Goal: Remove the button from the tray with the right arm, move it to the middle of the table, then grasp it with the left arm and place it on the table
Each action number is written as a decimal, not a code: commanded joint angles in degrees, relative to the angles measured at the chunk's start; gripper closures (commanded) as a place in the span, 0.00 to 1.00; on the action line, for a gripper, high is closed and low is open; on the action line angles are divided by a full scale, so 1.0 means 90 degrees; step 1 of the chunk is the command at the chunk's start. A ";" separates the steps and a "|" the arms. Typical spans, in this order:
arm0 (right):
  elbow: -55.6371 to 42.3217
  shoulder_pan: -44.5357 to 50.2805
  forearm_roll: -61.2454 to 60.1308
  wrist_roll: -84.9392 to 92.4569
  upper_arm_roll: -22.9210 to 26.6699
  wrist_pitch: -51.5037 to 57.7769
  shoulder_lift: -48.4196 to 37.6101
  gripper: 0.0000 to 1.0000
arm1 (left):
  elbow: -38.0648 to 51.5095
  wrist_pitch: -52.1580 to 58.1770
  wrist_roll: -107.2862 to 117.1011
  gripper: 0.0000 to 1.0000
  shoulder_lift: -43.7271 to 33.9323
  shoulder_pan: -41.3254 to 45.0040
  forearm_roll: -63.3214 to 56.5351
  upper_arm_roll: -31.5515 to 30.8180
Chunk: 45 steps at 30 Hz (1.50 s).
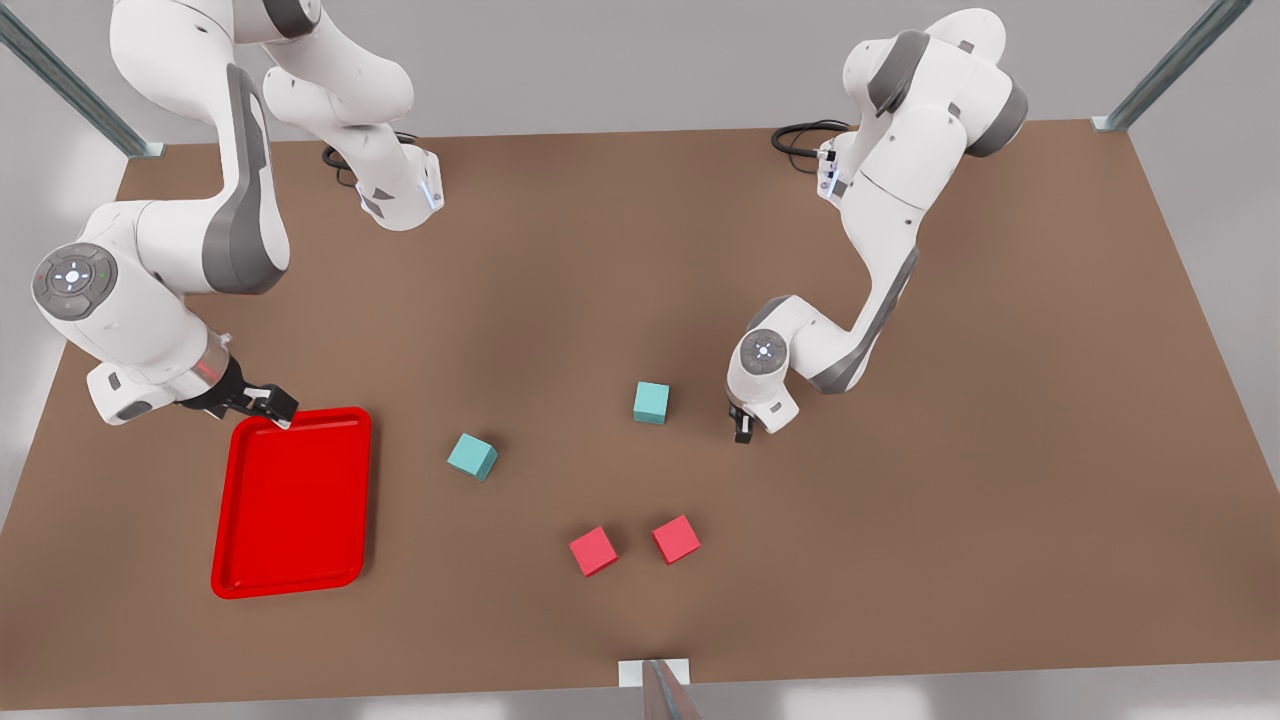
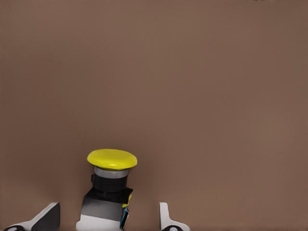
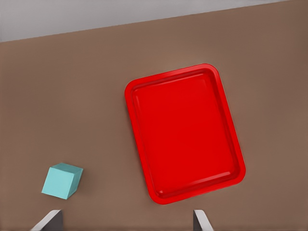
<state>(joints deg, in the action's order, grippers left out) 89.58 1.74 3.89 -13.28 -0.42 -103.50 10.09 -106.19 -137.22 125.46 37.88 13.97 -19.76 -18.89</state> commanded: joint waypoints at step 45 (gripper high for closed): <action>-0.0041 0.0139 -0.0012 -0.0185 -0.0002 0.0036 0.0001 0.00 | 0.0539 0.2034 -0.0356 0.53 -0.0244 -0.0049 -0.4112 0.2157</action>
<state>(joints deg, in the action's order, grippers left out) 89.23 2.99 3.82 -15.01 -0.44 -103.00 10.14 -101.43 -121.72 122.14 35.67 13.51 -51.04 0.28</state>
